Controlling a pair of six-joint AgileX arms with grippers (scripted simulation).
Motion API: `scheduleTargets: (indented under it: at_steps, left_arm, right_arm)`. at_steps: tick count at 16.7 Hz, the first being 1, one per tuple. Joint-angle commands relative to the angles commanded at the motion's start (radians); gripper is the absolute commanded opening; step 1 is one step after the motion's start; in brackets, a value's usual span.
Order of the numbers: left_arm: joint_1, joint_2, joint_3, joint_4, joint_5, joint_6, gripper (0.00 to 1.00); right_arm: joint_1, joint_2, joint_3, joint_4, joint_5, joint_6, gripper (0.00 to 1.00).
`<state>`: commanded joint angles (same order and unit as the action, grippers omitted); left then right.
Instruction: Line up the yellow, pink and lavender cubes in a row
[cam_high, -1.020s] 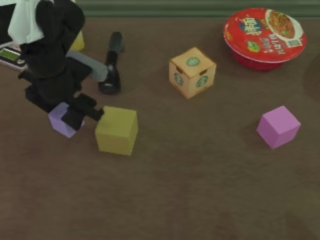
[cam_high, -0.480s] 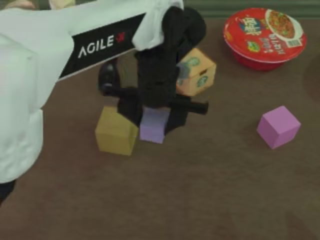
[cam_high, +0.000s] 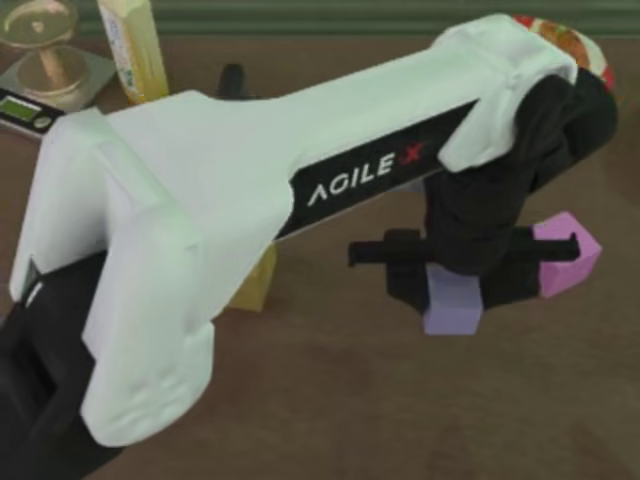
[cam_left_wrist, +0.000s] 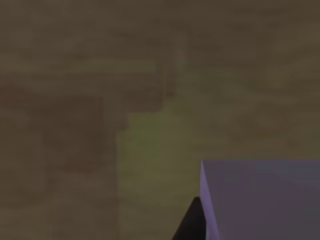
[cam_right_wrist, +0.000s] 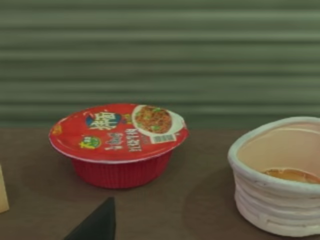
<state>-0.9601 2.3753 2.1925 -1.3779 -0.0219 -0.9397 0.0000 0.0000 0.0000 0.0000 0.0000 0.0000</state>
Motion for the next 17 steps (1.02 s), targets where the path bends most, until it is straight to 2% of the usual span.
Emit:
scheduleTargets:
  at_steps: [8,14,17]
  left_arm:
    - [-0.014,0.001,0.0,0.014,-0.002,-0.028,0.0]
    - [-0.014,0.023,-0.185,0.222,-0.001,-0.027,0.0]
    - [-0.016,0.028,-0.217,0.255,-0.002,-0.026,0.0]
  right_arm:
    - [0.0,0.0,0.0,0.0,0.0,0.0,1.0]
    - [0.0,0.0,0.0,0.0,0.0,0.0,1.0]
    - [0.0,0.0,0.0,0.0,0.0,0.0,1.0]
